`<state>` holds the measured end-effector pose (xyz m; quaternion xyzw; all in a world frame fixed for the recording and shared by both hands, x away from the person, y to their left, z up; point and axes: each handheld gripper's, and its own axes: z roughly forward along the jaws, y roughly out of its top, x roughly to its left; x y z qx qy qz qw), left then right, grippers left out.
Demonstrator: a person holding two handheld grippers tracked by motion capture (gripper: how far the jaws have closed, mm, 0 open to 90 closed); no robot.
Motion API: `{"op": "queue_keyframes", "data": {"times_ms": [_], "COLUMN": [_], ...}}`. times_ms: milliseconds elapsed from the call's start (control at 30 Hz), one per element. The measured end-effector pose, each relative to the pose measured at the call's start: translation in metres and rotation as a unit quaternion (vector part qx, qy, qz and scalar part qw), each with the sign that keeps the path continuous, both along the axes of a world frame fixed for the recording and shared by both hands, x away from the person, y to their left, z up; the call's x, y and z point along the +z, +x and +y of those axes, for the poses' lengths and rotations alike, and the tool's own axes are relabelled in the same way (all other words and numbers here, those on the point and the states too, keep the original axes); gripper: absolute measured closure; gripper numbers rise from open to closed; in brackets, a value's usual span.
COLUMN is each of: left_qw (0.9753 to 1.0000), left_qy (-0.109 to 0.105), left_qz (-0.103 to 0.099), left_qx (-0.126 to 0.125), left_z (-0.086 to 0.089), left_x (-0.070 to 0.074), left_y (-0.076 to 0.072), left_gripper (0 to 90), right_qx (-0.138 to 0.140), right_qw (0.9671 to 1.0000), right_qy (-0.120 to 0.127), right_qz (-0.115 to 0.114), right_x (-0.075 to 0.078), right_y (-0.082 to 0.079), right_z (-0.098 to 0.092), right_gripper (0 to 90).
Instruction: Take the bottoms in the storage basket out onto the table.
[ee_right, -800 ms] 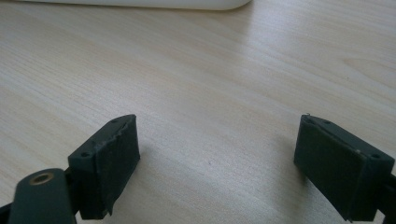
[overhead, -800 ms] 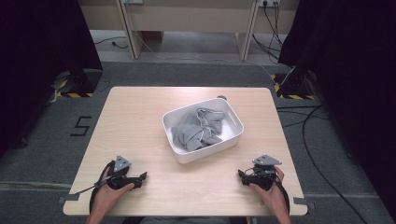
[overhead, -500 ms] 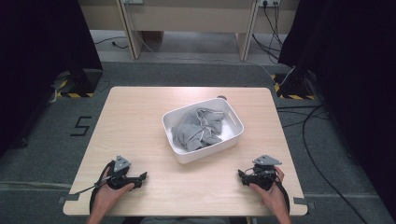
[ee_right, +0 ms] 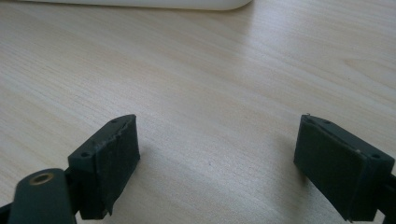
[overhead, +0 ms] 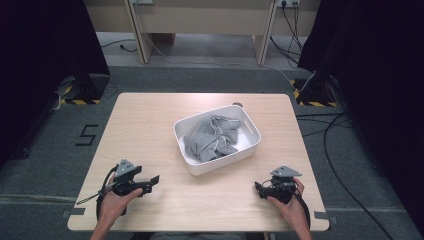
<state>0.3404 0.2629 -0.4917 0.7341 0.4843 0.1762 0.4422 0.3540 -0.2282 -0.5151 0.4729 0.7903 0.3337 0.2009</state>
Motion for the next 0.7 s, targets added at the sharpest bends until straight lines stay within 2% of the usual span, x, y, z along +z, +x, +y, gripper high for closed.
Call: {"op": "queue_keyframes", "data": {"times_ms": [133, 233, 367, 467, 600, 700], "left_qw": [0.9998, 0.9997, 0.9989, 0.9983, 0.9974, 0.9971], "left_qy": [-0.013, -0.016, -0.032, -0.030, -0.036, -0.030], "left_qz": [-0.002, -0.009, -0.020, -0.026, -0.023, -0.027], "left_qx": [-0.012, -0.019, -0.030, -0.041, -0.057, -0.065], "left_z": [-0.005, -0.009, -0.018, -0.027, -0.038, -0.046], "left_x": [0.009, 0.019, 0.036, 0.048, 0.062, 0.070], "left_y": [0.005, 0.008, 0.017, 0.023, 0.031, 0.036], "left_gripper": [16.0, 16.0, 16.0, 16.0, 16.1, 16.0], "right_qx": [0.000, 0.001, 0.003, 0.003, 0.005, 0.007], "right_qw": [1.0000, 1.0000, 1.0000, 1.0000, 1.0000, 1.0000], "right_qy": [0.000, 0.000, -0.001, -0.001, -0.001, -0.001], "right_qz": [0.000, 0.001, 0.000, 0.000, -0.001, -0.001], "right_x": [0.000, 0.000, 0.000, 0.000, 0.000, 0.000], "right_y": [0.000, 0.001, 0.001, 0.001, 0.002, 0.002], "right_z": [0.000, 0.000, 0.000, 0.000, 0.000, 0.000], "right_gripper": [14.7, 14.7, 14.6, 14.6, 14.6, 14.6]}}
